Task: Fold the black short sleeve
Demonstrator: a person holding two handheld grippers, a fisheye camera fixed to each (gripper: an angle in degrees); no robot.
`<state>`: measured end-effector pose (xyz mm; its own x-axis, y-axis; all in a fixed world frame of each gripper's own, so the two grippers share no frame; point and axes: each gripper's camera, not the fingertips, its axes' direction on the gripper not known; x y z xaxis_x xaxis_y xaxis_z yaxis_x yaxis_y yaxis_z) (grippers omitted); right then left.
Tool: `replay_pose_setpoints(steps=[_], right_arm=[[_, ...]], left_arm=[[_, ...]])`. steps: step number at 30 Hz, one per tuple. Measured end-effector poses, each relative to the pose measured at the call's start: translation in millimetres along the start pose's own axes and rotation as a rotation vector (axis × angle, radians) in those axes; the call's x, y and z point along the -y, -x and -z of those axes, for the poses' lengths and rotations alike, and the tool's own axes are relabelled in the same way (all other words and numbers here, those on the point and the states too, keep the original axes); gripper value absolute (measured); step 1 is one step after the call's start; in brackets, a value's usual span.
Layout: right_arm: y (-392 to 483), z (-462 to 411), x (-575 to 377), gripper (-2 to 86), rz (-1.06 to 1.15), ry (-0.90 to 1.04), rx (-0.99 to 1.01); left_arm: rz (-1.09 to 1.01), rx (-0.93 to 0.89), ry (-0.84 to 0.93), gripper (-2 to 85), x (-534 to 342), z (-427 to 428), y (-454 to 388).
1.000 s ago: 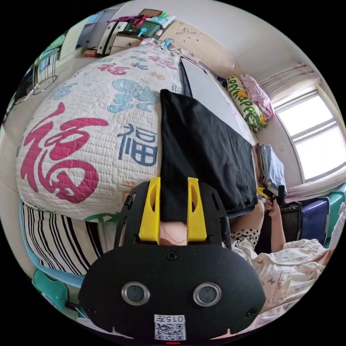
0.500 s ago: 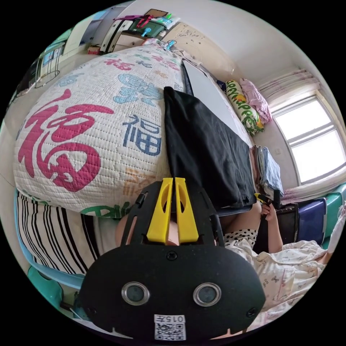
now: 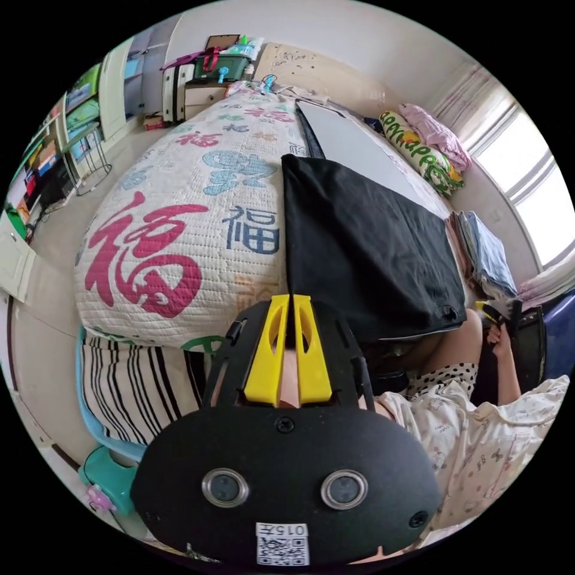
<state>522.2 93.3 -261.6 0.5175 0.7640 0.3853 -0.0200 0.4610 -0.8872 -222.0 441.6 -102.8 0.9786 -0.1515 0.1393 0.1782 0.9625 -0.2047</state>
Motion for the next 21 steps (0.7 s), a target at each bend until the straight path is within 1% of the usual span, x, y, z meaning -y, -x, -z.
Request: replay_pose_setpoints(steps=[1,2,3,5,6,8,9,11,15,18,21], right_arm=[[17,5,-4,1.2,0.098,-0.024,-0.015],[35,6,-7,1.8,0.195,-0.031,-0.032],[45,5,-7,2.2,0.247,-0.033,-0.043],[87,-10,-10,4.5,0.466,-0.03,-0.108],[97,-17,-10,4.9,0.523,-0.022,-0.122],[130,-54,-11,6.3,0.718,0.075,-0.142],[136,-64,-10,6.5,0.755,0.113,-0.132],[151,-103,-8,7.1,0.852,0.251,-0.064],[159,-142,-3,9.2,0.881,0.304,-0.081],[165,-158,-1,9.7,0.929,0.334,-0.097],[169,-174,0,10.2,0.978,0.421,-0.111]], left_arm=[[-0.043,0.028,-0.054,3.4,0,12,-17],[-0.113,0.021,-0.118,4.6,0,24,-38],[-0.155,0.004,-0.151,4.8,1,30,-50],[-0.349,-0.111,-0.238,5.7,8,41,-104],[-0.402,-0.142,-0.236,5.8,11,38,-119],[-0.623,-0.207,-0.125,7.8,26,11,-179],[-0.671,-0.203,-0.096,8.5,28,2,-193],[-0.806,-0.218,-0.029,9.4,36,-30,-239],[-0.889,-0.246,0.036,9.4,55,-64,-285],[-0.96,-0.229,0.092,9.6,66,-85,-317],[-1.047,-0.202,0.154,10.1,70,-106,-346]])
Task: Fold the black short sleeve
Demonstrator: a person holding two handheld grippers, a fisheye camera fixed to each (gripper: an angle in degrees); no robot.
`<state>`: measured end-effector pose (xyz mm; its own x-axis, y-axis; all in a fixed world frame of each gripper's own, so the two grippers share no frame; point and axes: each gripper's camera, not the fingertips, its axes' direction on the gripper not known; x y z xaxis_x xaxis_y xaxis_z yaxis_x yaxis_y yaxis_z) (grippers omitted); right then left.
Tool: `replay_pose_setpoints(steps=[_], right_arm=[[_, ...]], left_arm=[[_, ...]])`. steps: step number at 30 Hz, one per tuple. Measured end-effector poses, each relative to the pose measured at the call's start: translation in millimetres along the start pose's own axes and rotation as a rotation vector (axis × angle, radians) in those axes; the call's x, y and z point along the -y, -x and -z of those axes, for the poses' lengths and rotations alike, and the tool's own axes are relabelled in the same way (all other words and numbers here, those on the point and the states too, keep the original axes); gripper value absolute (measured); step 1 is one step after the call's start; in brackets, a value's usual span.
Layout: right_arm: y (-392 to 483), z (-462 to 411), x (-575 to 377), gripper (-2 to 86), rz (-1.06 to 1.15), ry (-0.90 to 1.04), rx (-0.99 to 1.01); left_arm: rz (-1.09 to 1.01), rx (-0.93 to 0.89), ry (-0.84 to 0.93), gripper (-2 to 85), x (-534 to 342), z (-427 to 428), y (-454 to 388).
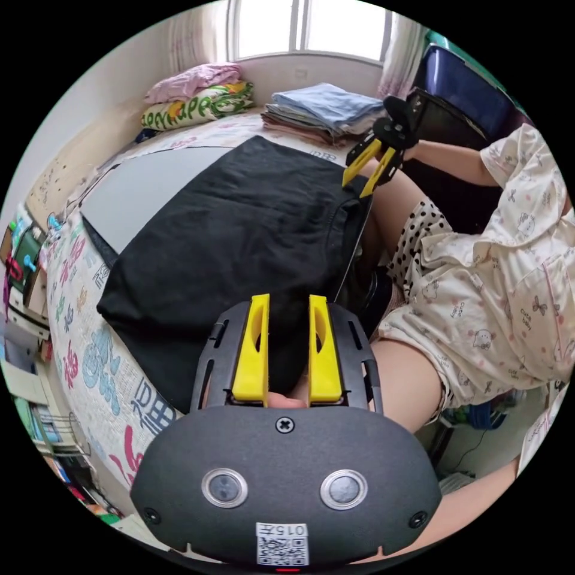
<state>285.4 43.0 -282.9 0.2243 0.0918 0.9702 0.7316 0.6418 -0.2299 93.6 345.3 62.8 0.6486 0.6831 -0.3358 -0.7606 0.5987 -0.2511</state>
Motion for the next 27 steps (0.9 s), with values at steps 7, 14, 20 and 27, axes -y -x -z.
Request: replay_pose_setpoints(steps=[7,14,20,27], right_arm=[[-28,-8,17,1.8,-0.088,-0.001,0.058],[-71,0,41,-0.5,-0.158,-0.006,0.198],[-112,9,59,-0.6,-0.185,-0.016,0.343],[-229,50,134,0.2,-0.262,-0.01,0.234]], left_arm=[[-0.058,-0.062,0.091,8.7,40,-42,7],[-0.018,-0.236,0.061,2.2,56,-49,44],[-0.014,-0.377,0.03,1.3,53,-45,65],[-0.006,-0.173,-0.061,1.4,106,23,164]])
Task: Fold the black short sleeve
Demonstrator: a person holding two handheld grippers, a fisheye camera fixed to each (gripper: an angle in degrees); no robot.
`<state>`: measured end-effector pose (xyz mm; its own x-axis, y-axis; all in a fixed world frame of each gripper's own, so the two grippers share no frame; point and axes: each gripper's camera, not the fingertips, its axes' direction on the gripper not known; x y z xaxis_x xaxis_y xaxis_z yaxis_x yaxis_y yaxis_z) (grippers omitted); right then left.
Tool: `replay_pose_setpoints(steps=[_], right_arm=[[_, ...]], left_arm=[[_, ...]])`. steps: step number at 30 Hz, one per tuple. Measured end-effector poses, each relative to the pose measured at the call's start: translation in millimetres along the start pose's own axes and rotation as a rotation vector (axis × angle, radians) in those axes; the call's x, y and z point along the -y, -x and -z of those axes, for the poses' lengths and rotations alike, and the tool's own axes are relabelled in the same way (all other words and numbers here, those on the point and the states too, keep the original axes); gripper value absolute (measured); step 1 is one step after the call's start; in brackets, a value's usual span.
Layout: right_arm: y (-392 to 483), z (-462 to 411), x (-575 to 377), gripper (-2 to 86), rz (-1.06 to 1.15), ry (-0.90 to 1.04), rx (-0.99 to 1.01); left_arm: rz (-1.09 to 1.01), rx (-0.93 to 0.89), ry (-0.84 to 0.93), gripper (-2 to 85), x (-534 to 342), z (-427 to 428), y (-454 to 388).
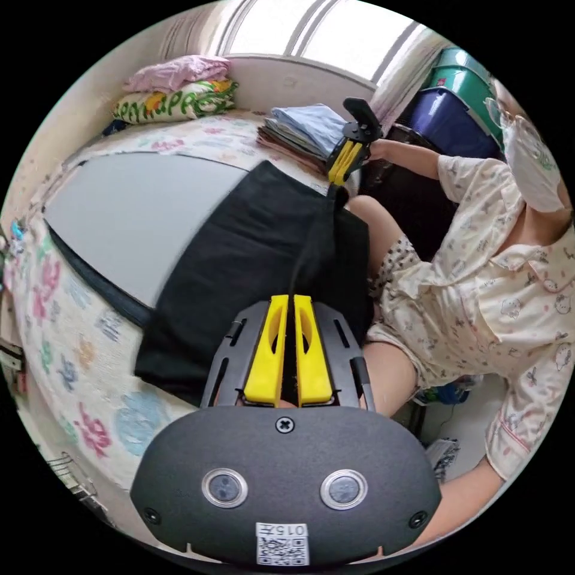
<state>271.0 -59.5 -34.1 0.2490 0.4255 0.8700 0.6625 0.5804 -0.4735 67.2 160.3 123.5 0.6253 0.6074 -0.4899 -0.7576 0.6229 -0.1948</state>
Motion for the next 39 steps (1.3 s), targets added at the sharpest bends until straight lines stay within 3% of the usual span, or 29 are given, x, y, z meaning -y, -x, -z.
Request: replay_pose_setpoints(steps=[3,4,7,10,13,17,23,28,34,39], right_arm=[[-54,50,87,0.8,-0.131,-0.122,-0.371],[-78,71,119,1.2,-0.236,-0.251,-0.476],[-115,96,165,4.6,-0.448,-0.461,-0.449],[-108,74,171,7.3,-0.347,-0.464,-0.386],[-103,15,158,8.1,-0.25,-0.34,-0.382],[-100,-62,154,11.7,-0.153,-0.168,-0.277],[-89,-110,184,14.0,-0.027,-0.021,-0.356],[-113,-108,198,10.1,-0.114,-0.061,-0.291],[-136,-100,202,3.7,-0.164,-0.123,-0.22],[-167,-78,211,0.9,-0.251,-0.15,-0.1]], left_arm=[[0.117,0.244,-0.126,1.8,58,57,78],[0.234,0.404,-0.229,2.3,75,78,105],[0.499,0.61,-0.481,4.7,81,101,118],[0.428,0.653,-0.481,7.2,67,74,80],[0.337,0.608,-0.374,7.5,35,13,50],[0.342,0.39,-0.202,10.7,8,-75,52],[0.376,0.35,-0.116,12.0,22,-141,69],[0.353,0.387,-0.046,12.7,46,-182,70],[0.366,0.393,-0.092,5.1,25,-193,66],[0.453,0.274,-0.159,1.6,-4,-172,84]])
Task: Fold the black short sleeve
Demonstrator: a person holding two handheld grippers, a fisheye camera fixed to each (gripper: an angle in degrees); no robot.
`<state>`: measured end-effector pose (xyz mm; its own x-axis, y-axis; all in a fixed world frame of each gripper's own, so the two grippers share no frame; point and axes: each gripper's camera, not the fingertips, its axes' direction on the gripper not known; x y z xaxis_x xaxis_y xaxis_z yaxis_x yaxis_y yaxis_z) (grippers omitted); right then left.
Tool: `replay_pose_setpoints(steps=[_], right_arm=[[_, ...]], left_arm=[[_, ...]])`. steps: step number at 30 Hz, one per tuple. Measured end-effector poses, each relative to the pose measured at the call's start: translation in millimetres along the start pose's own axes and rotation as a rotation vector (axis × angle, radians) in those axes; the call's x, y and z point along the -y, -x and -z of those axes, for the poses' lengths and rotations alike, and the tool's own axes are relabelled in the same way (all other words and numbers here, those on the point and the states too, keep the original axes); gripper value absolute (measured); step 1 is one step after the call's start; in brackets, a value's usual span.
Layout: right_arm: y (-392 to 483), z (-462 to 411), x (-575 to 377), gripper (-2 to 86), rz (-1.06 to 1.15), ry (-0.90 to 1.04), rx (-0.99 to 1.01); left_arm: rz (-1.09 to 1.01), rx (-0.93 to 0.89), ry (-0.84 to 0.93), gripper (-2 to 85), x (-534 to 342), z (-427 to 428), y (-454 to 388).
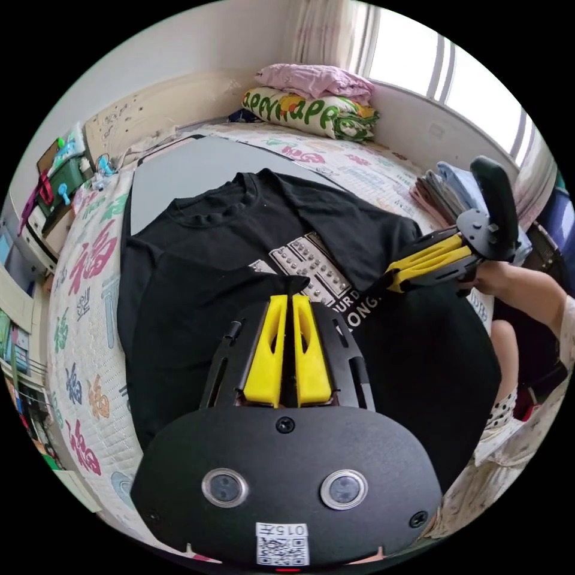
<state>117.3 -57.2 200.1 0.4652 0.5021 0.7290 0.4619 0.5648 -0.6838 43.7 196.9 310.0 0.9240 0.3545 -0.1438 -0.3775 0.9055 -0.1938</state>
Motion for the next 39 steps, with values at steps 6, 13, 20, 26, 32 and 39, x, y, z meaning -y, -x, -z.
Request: replay_pose_setpoints(steps=[6,13,20,26,32,39], right_arm=[[-152,141,-18,1.7,-0.417,-0.197,-0.513],[-175,163,-45,7.5,-0.547,-0.309,-0.504],[-129,84,-21,7.6,-0.321,-0.15,-0.317],[-131,58,43,5.4,-0.336,-0.19,-0.206],[-148,20,90,1.2,-0.415,-0.133,-0.286],[-158,-6,109,-0.8,-0.396,-0.051,-0.496]], left_arm=[[0.303,0.272,-0.207,2.7,-68,161,162],[0.617,0.436,-0.357,10.1,-186,235,232],[0.394,0.169,-0.176,7.5,-154,117,176],[0.356,0.127,-0.095,7.7,-77,36,167],[0.471,0.083,-0.094,8.3,-36,-11,187],[0.424,0.186,-0.037,8.3,-6,-37,190]])
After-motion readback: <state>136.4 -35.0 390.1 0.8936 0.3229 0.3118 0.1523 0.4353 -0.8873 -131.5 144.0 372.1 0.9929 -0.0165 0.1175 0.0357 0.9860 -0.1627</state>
